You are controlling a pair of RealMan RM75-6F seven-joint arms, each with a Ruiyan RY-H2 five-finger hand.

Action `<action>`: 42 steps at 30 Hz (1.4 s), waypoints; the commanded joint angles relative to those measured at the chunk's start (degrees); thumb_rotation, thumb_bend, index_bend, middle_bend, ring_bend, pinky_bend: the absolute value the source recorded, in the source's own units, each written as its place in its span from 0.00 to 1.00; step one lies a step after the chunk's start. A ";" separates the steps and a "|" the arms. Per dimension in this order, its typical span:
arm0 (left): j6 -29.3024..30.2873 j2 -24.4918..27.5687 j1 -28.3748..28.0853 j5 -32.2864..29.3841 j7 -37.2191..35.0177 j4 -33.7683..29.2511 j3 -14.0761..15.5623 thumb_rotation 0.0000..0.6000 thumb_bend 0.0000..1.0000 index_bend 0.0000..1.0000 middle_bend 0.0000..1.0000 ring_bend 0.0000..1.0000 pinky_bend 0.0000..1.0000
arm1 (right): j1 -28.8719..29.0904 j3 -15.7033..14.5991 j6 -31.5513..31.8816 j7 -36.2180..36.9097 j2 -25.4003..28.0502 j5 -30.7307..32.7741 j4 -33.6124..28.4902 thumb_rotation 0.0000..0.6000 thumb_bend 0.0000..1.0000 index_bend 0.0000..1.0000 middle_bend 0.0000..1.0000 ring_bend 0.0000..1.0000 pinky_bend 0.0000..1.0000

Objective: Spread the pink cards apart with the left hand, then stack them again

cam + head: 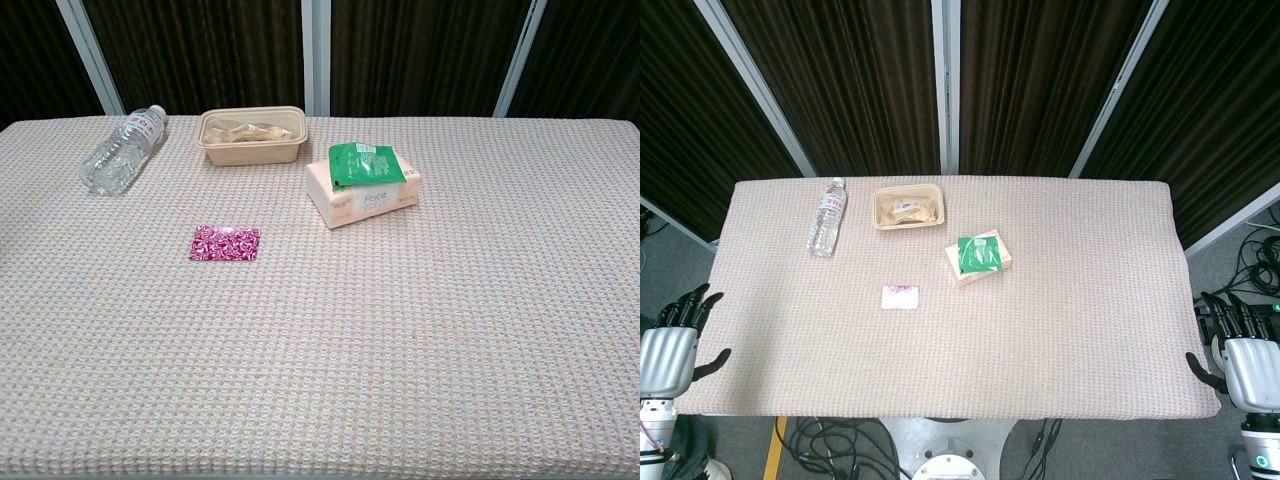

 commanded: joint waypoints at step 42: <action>-31.30 -8.34 -24.60 3.54 -13.78 17.51 -3.11 1.00 0.56 0.32 0.79 0.78 0.86 | 1.51 0.74 -1.45 -0.45 1.63 -0.96 -2.49 1.00 0.16 0.01 0.12 0.00 0.10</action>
